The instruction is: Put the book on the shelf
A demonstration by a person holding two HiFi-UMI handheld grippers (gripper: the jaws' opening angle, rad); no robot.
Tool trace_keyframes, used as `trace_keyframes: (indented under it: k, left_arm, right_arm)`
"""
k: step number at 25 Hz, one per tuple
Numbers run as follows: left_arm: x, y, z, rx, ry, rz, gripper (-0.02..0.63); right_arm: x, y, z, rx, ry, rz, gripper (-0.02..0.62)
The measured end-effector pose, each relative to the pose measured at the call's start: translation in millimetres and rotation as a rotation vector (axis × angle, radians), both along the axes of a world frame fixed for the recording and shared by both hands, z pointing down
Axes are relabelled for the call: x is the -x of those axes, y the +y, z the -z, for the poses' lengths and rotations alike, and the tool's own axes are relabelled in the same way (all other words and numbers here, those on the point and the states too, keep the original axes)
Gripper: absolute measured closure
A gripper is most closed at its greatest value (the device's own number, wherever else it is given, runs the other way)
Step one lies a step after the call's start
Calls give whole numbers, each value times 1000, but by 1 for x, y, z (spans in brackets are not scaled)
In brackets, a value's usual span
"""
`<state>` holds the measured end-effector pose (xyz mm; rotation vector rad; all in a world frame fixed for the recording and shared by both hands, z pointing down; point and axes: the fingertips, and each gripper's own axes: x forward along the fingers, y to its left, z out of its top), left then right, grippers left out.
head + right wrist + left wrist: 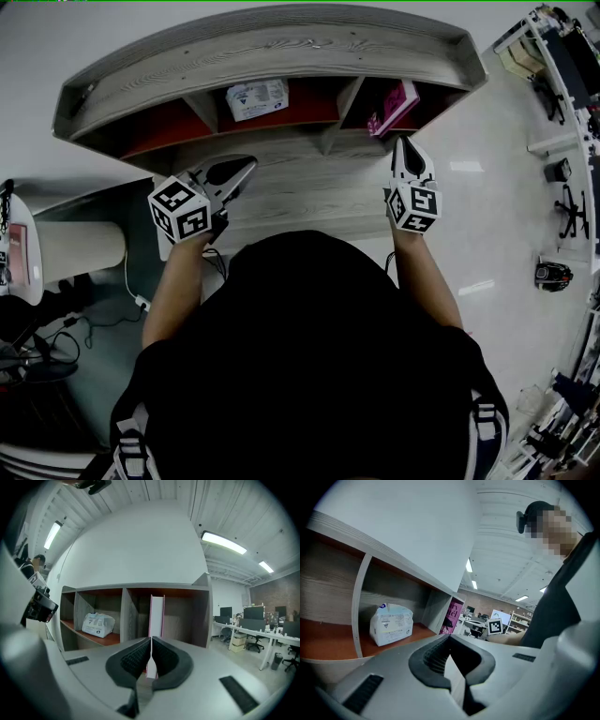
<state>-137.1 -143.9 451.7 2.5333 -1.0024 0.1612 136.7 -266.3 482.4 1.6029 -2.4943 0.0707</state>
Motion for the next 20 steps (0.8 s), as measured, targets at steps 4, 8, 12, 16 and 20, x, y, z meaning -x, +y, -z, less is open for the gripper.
trace_keyframes:
  k: [4, 8, 12, 16, 20]
  left_arm:
    - [0, 2, 0, -10, -3, 6, 586]
    - [-1, 5, -5, -6, -14, 3, 587]
    - [0, 4, -6, -7, -14, 6, 586]
    - [1, 3, -4, -11, -8, 10, 587]
    - [1, 2, 0, -22, -8, 12, 587]
  right_arm:
    - [1, 3, 2, -1, 4, 13, 575]
    - [2, 6, 2, 1, 6, 18, 575]
    - [3, 7, 2, 3, 2, 16, 574]
    - [4, 9, 2, 9, 6, 20, 574]
    - [5, 9, 4, 8, 6, 25, 574]
